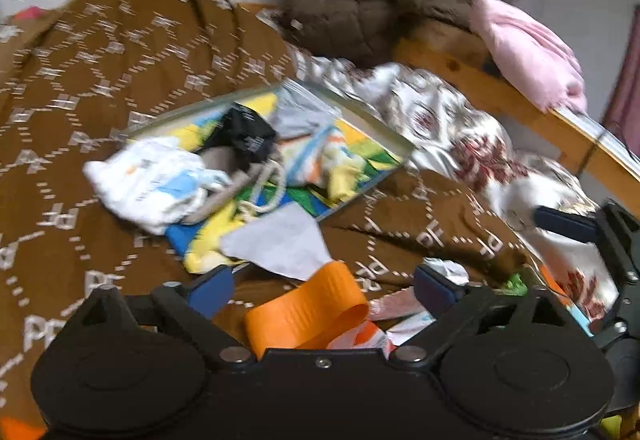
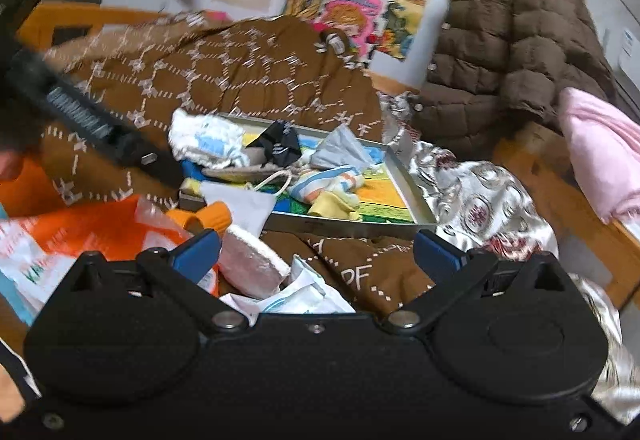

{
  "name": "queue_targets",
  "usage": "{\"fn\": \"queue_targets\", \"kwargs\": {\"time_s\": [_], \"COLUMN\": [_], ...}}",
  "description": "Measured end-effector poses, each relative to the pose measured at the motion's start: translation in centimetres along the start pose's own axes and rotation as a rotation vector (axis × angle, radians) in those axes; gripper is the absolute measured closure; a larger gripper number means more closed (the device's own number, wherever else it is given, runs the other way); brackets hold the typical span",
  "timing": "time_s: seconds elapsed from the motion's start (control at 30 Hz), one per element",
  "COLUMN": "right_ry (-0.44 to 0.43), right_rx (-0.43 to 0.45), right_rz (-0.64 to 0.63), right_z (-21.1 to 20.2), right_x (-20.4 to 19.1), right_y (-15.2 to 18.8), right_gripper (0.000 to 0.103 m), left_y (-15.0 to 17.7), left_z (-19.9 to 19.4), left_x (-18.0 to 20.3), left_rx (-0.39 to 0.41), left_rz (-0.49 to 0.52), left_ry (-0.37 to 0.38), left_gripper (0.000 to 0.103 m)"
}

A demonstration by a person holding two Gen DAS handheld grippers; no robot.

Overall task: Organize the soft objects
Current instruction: 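Grasp the orange silicone strap with the left tool while the right tool grasps a white item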

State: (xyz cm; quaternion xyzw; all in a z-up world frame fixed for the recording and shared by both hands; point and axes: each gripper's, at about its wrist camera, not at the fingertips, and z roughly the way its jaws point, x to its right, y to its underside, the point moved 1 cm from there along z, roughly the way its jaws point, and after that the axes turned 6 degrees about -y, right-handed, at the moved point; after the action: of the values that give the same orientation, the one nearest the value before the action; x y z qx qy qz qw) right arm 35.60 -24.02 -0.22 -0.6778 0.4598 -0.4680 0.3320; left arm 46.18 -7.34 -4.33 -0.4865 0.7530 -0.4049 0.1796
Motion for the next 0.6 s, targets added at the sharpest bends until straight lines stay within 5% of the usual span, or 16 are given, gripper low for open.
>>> {"fn": "queue_targets", "kwargs": {"time_s": [0.13,0.3,0.6], "right_ry": [-0.026,-0.047,-0.066], "right_rx": [-0.030,-0.062,-0.095], "right_rz": [-0.066,-0.100,-0.195], "right_z": [1.8,3.5,3.9], "right_x": [-1.3,-2.8,-5.4], "right_y": [0.3,1.0,1.1], "right_gripper": [0.017,0.026,0.047], "left_y": [-0.3,-0.1,-0.5], "left_z": [2.4,4.6,5.8], "left_x": [-1.0,-1.7,-0.4], "left_rx": [-0.070,-0.146,-0.217], "left_rz": [-0.072,-0.169,-0.130], "left_ry": [0.077,0.116,0.089], "left_gripper": [0.013,0.017,0.038]}}
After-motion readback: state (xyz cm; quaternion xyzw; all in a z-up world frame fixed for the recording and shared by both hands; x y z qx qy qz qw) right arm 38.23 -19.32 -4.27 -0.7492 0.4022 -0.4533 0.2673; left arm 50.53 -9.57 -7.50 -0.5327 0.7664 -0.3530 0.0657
